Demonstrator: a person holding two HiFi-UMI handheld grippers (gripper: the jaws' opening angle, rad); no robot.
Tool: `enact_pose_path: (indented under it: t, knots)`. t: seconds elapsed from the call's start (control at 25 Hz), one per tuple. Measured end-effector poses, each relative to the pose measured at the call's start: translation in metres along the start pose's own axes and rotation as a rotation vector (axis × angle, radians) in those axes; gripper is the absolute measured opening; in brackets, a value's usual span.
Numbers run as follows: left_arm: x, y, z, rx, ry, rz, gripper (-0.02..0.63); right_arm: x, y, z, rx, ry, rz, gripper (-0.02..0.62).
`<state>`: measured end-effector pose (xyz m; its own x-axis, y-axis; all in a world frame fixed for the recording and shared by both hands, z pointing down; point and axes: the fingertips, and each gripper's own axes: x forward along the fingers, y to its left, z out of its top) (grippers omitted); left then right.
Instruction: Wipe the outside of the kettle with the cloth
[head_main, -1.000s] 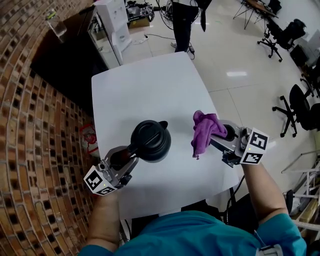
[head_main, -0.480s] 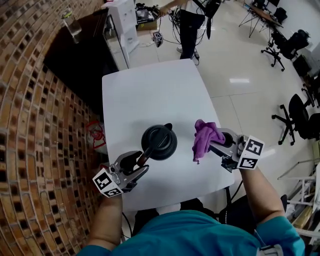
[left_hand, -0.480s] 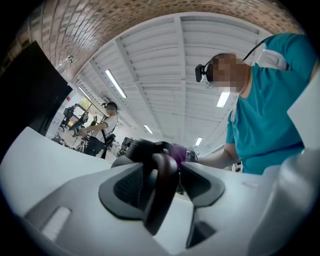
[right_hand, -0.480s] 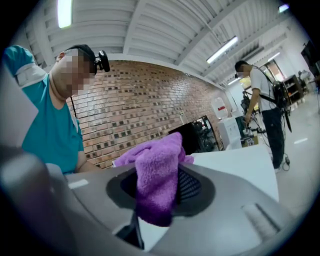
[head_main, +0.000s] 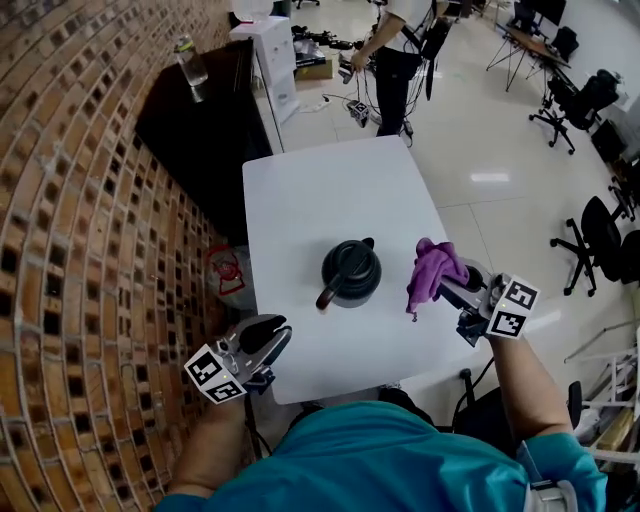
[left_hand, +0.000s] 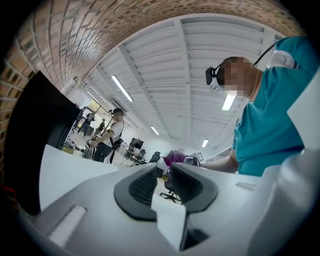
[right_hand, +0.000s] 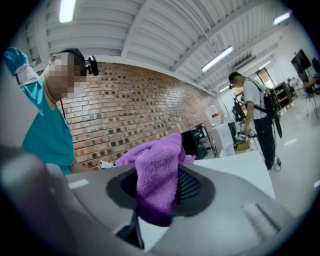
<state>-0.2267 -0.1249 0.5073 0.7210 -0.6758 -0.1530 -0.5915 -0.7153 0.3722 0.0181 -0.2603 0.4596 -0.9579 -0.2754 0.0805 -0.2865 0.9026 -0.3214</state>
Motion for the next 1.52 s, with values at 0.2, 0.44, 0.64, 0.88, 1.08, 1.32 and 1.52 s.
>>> enact_pose_path:
  t: [0.2,0.44,0.64,0.88,1.08,1.32,1.52]
  knots:
    - [-0.028,-0.052,0.028,-0.004,0.036,-0.027,0.0,-0.01,0.066,0.028,-0.043,-0.039,-0.044,0.121]
    - [-0.048,-0.122,0.049,0.052,0.04,-0.015,0.0,-0.047,0.145,0.044,-0.096,-0.063,-0.016,0.121]
    - [-0.059,-0.208,0.026,0.06,0.015,0.077,0.0,-0.13,0.209,0.028,-0.157,-0.058,0.036,0.121]
    - [-0.046,-0.34,-0.029,0.02,-0.013,0.163,0.0,-0.225,0.279,-0.027,-0.151,-0.008,0.136,0.121]
    - [-0.037,-0.432,-0.048,0.041,0.025,0.163,0.0,-0.294,0.323,-0.045,-0.131,-0.001,0.147,0.121]
    - [-0.065,-0.48,-0.054,0.101,0.07,0.189,0.0,-0.331,0.364,-0.074,-0.148,0.009,0.096,0.121]
    - [-0.105,-0.49,-0.055,0.113,0.09,0.193,0.0,-0.324,0.403,-0.086,-0.167,-0.018,0.058,0.121]
